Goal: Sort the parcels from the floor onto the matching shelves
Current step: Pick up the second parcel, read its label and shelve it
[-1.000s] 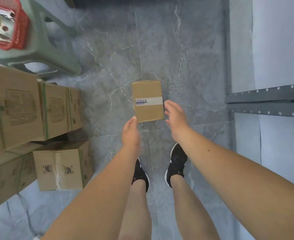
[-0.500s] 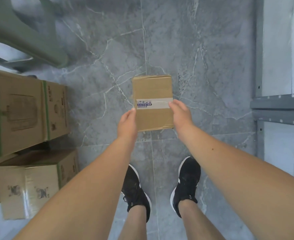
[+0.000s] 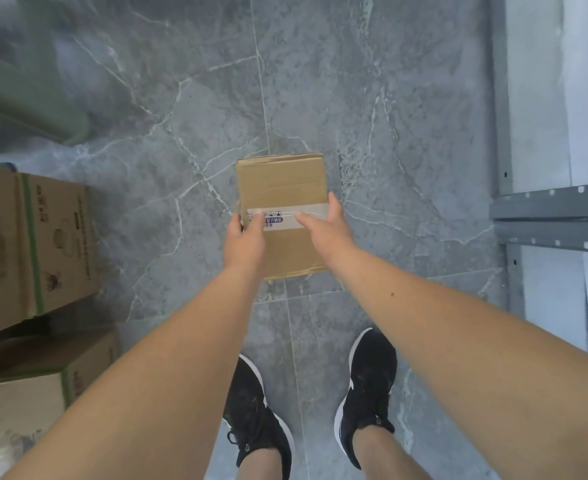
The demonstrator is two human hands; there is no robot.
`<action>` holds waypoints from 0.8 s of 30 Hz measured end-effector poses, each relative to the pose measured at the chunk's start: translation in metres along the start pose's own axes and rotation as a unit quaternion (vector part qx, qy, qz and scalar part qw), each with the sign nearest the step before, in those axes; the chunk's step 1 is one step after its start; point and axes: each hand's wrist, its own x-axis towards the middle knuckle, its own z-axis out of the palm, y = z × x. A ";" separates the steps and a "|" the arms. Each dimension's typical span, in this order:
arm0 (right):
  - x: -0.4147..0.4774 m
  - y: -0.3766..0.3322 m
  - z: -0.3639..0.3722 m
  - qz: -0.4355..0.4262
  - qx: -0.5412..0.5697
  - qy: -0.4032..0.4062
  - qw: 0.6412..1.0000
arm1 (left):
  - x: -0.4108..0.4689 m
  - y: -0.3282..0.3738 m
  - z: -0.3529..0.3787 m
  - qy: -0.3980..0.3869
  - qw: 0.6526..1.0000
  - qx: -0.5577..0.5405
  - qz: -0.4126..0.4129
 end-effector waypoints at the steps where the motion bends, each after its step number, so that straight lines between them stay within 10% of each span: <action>1: 0.001 0.000 0.001 0.003 0.005 0.002 1.000 | 0.003 0.001 0.001 -0.001 1.000 0.000 0.003; 24: -0.190 -0.073 -0.049 -0.036 0.116 0.006 0.993 | -0.193 0.085 -0.073 0.014 0.997 -0.082 -0.004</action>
